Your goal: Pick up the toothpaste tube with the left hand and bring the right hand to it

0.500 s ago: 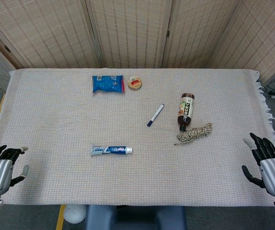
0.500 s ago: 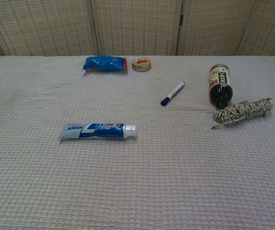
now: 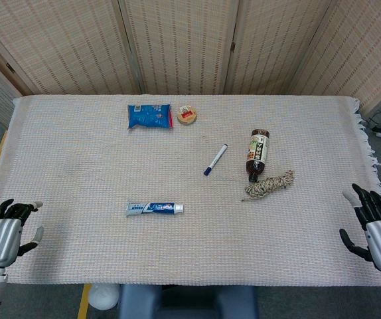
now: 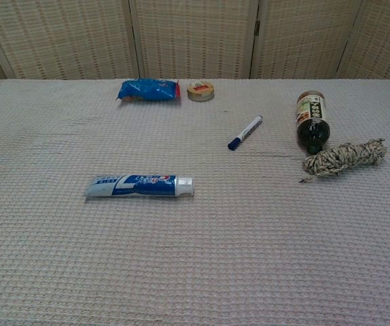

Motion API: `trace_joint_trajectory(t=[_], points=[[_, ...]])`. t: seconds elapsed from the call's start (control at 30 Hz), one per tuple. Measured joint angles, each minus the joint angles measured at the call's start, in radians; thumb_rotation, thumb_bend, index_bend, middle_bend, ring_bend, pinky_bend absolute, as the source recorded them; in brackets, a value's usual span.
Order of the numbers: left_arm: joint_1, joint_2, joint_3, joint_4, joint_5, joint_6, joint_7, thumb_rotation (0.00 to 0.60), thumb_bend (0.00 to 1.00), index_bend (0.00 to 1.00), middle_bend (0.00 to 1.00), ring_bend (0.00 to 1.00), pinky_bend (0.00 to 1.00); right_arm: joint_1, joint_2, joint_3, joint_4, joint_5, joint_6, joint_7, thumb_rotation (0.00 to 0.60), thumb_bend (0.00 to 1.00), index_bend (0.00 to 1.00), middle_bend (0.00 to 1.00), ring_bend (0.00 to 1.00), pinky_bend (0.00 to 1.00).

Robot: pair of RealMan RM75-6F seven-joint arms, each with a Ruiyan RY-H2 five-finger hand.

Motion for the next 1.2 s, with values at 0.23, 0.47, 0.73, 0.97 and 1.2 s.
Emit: trace_joint_trajectory(t=[0.23, 0.47, 0.73, 0.97, 1.2], points=[[-0.057, -0.004, -0.028, 0.000, 0.016, -0.055, 0.001, 0.600, 0.45, 0.30, 0.38, 0.28, 0.16, 0.001, 0.007, 0.010, -0.008, -0.003, 0.003, -0.006, 0.600, 0.45, 0.00, 0.00, 0.00, 0.00], [-0.158, -0.042, -0.062, 0.008, 0.029, -0.172, -0.010, 0.600, 0.43, 0.29, 0.38, 0.27, 0.16, 0.003, 0.016, 0.014, -0.026, -0.002, -0.004, -0.022, 0.600, 0.45, 0.00, 0.00, 0.00, 0.00], [-0.306, -0.150, -0.097, 0.076, -0.030, -0.371, 0.030, 0.600, 0.37, 0.26, 0.36, 0.24, 0.14, 0.001, 0.021, 0.018, -0.035, 0.007, -0.011, -0.026, 0.600, 0.45, 0.00, 0.00, 0.00, 0.00], [-0.407, -0.299, -0.113, 0.192, -0.096, -0.476, 0.080, 0.600, 0.35, 0.23, 0.35, 0.23, 0.14, 0.001, 0.025, 0.021, -0.039, 0.014, -0.019, -0.034, 0.600, 0.45, 0.00, 0.00, 0.00, 0.00], [-0.477, -0.429, -0.107, 0.305, -0.140, -0.536, 0.150, 0.600, 0.35, 0.22, 0.33, 0.23, 0.14, 0.006, 0.023, 0.025, -0.038, 0.022, -0.033, -0.034, 0.600, 0.45, 0.00, 0.00, 0.00, 0.00]])
